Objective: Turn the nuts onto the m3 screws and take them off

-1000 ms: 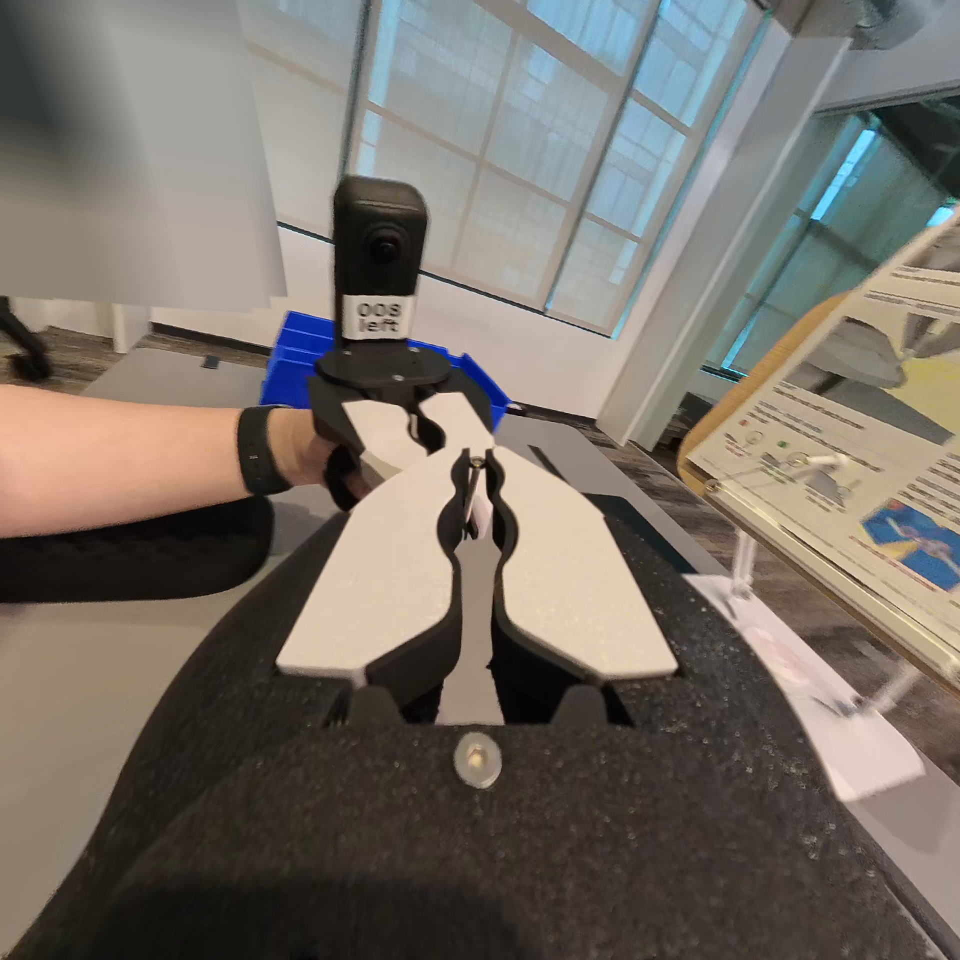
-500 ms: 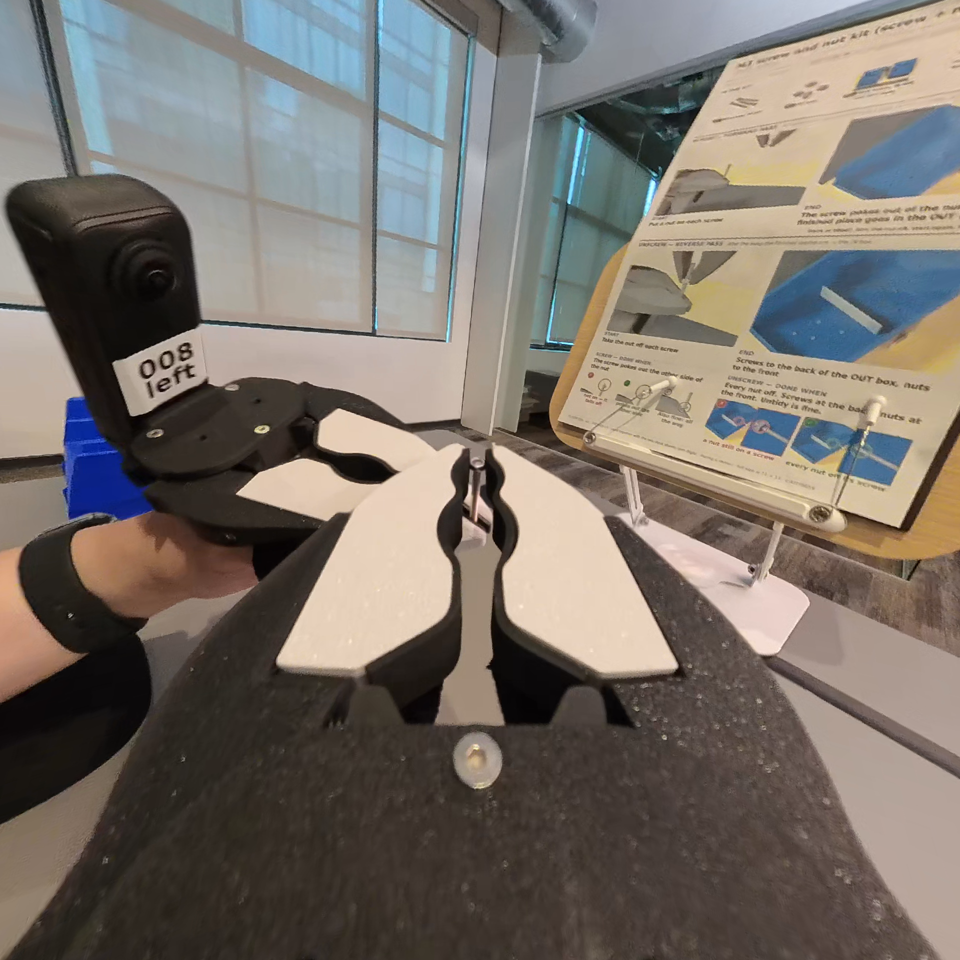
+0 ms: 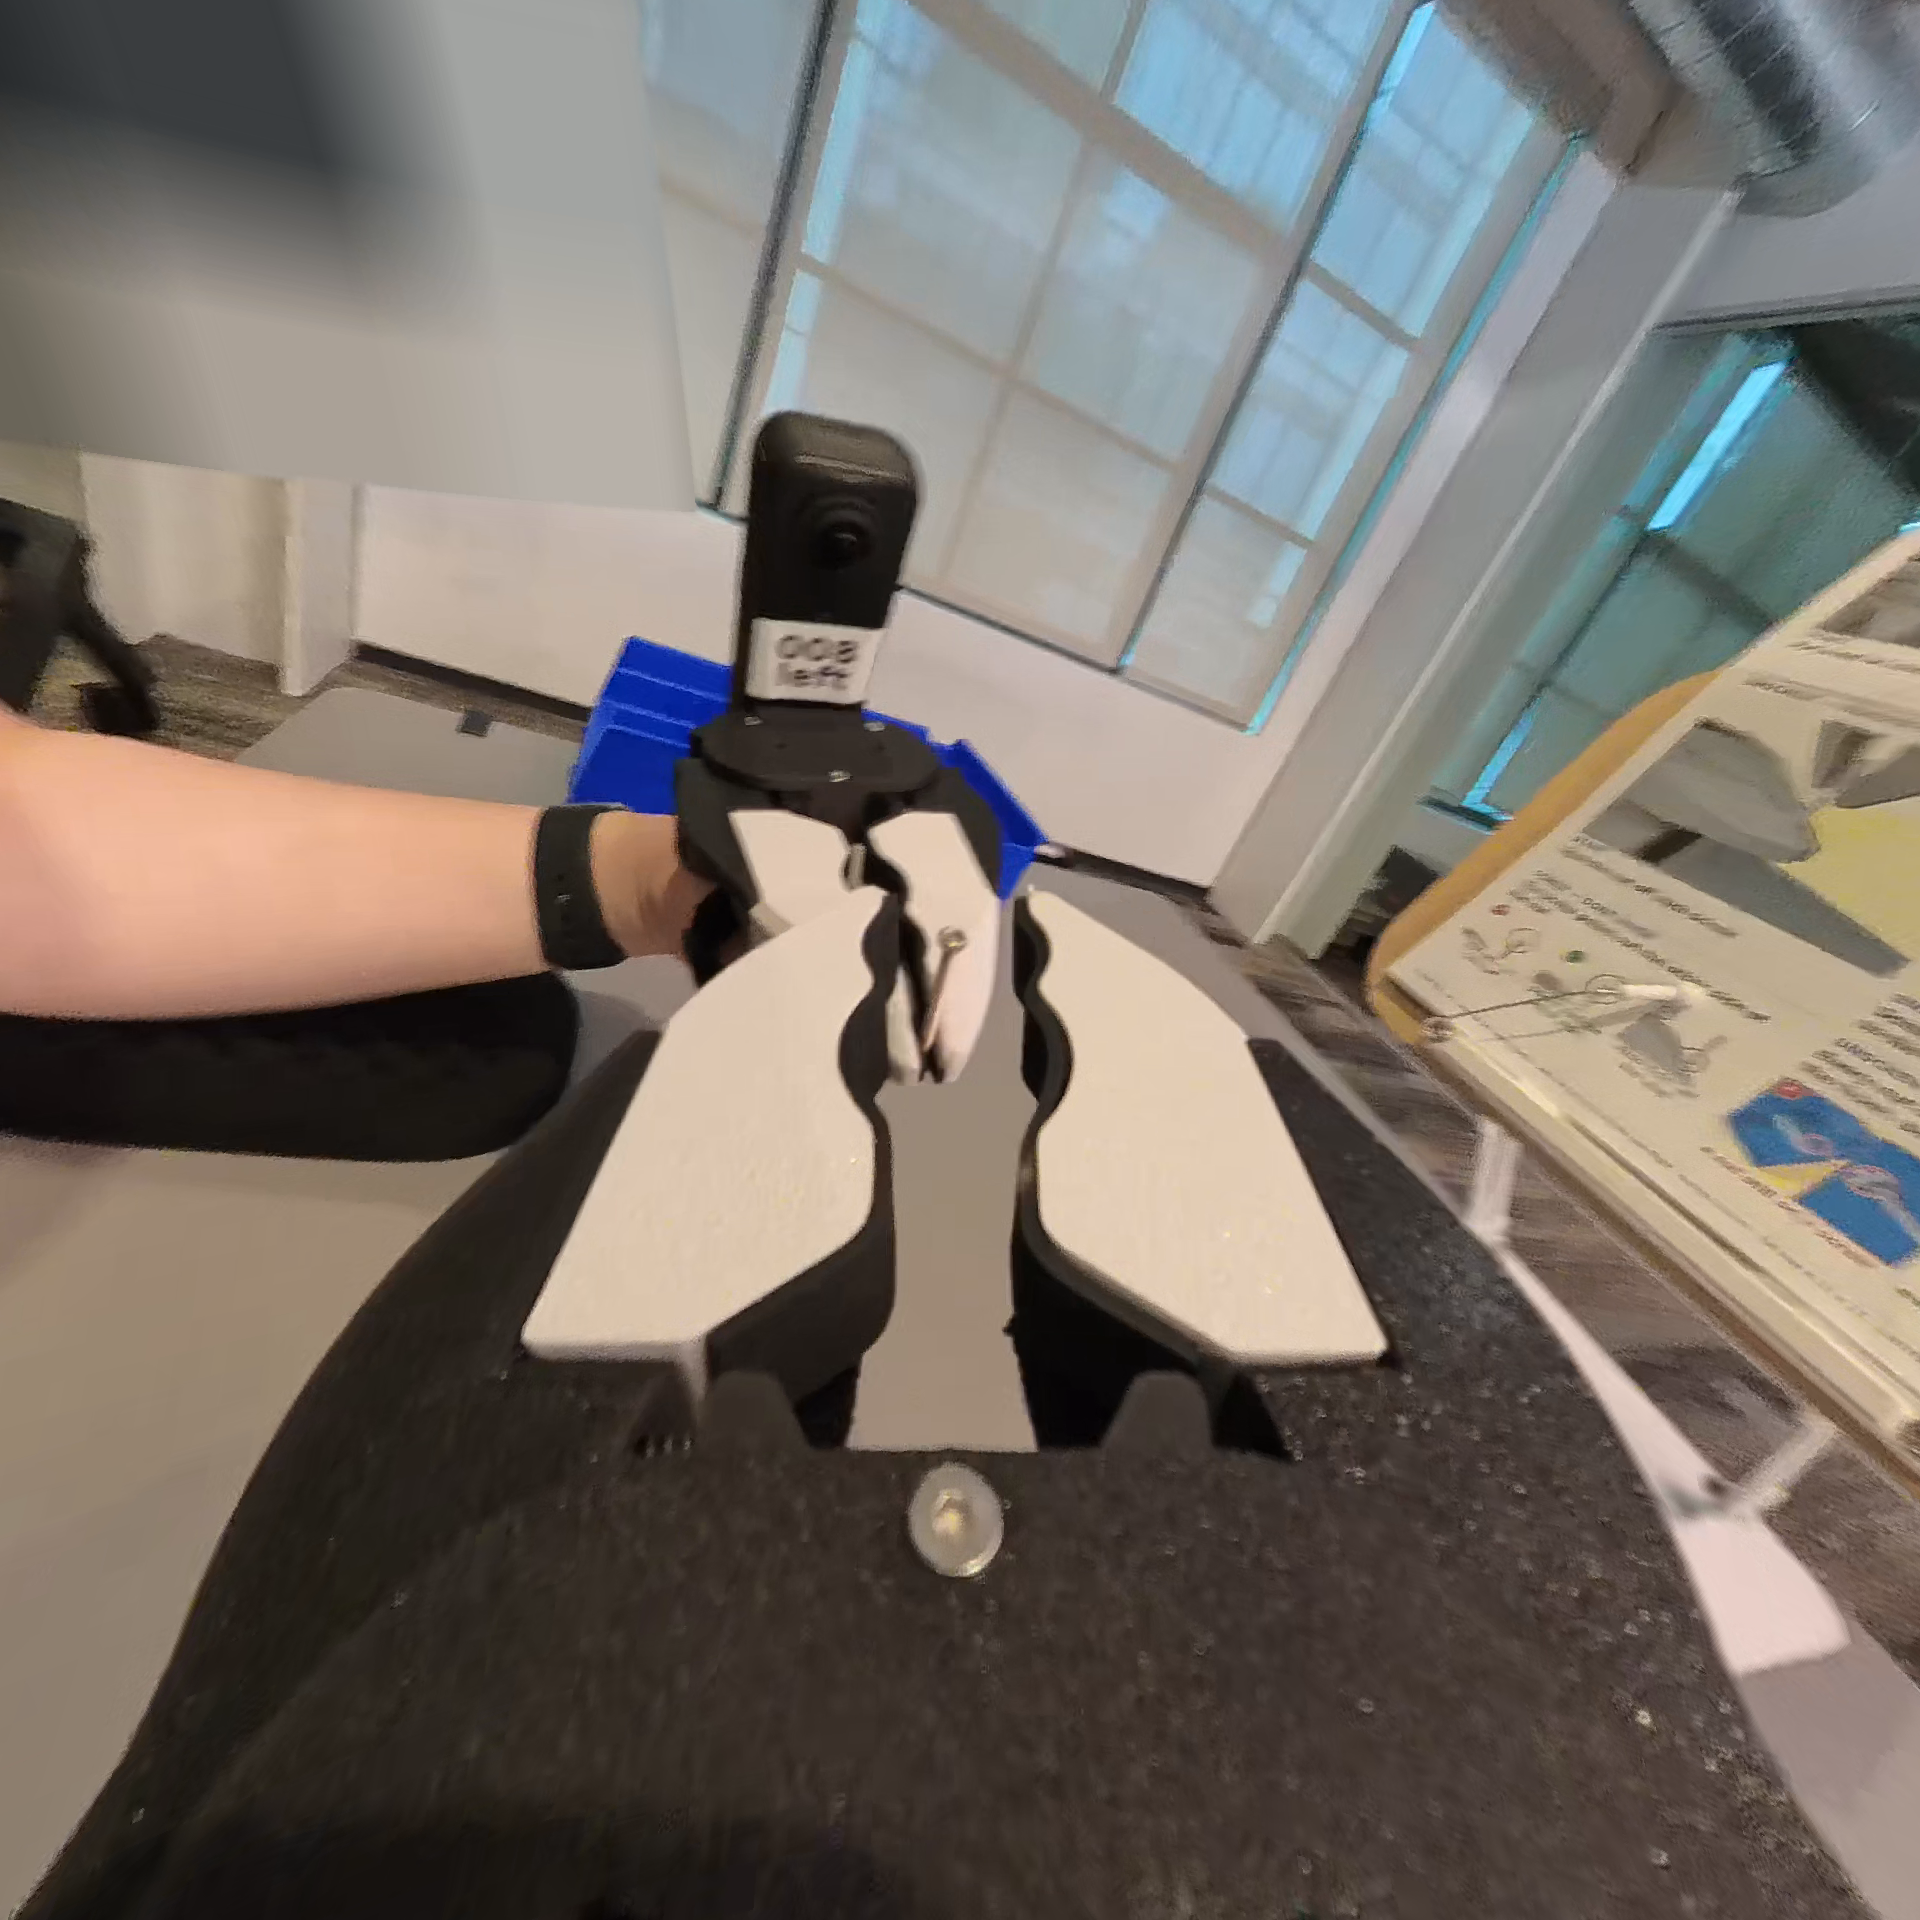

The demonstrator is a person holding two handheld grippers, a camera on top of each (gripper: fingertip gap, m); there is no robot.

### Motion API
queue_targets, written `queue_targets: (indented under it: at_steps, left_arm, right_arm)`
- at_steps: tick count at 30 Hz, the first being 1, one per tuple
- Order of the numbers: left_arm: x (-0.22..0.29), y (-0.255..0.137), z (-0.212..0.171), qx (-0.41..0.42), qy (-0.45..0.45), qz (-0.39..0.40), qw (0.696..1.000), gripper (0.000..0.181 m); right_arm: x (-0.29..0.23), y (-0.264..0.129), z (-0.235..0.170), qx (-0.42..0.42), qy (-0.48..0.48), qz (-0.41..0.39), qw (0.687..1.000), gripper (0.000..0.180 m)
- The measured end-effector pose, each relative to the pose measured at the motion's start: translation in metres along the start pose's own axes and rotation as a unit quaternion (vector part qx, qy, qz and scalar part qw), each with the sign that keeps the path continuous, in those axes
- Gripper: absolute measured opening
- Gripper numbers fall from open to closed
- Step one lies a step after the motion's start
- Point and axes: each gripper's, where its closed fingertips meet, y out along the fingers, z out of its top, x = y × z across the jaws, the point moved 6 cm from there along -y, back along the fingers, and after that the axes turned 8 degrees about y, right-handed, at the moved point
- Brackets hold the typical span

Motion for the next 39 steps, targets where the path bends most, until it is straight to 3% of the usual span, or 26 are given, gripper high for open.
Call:
queue_targets:
  at_steps: [9,17,19,26,30,34,39]
  left_arm:
    - [0.009,0.004,0.004,0.01,-0.006,-0.047,0.999,0.002]
    - [0.006,0.004,0.004,0.007,-0.002,-0.029,1.0,0.002]
    - [0.002,0.004,0.004,0.003,0.006,-0.003,1.0,0.002]
    - [-0.017,0.007,0.0,-0.039,0.036,0.124,0.991,0.002]
    - [-0.019,0.012,-0.001,-0.047,0.038,0.141,0.988,0.002]
    - [-0.017,0.01,-0.002,-0.035,0.027,0.124,0.991,0.002]
    - [-0.015,0.002,0.001,-0.006,0.01,0.085,0.996,0.002]
  right_arm:
    - [-0.008,0.003,-0.004,-0.013,0.018,0.051,0.998,0.009]
    - [-0.004,0.006,-0.006,-0.022,0.026,0.026,0.999,0.005]
    - [-0.001,0.008,-0.006,-0.017,0.03,0.0,0.999,0.005]
    - [0.01,0.021,-0.013,0.024,0.053,-0.205,0.977,0.005]
    - [0.011,0.02,-0.015,0.018,0.049,-0.258,0.965,0.005]
    - [0.009,0.019,-0.01,0.035,0.041,-0.225,0.973,0.027]
    - [0.003,0.013,-0.006,0.03,0.001,-0.109,0.994,0.026]
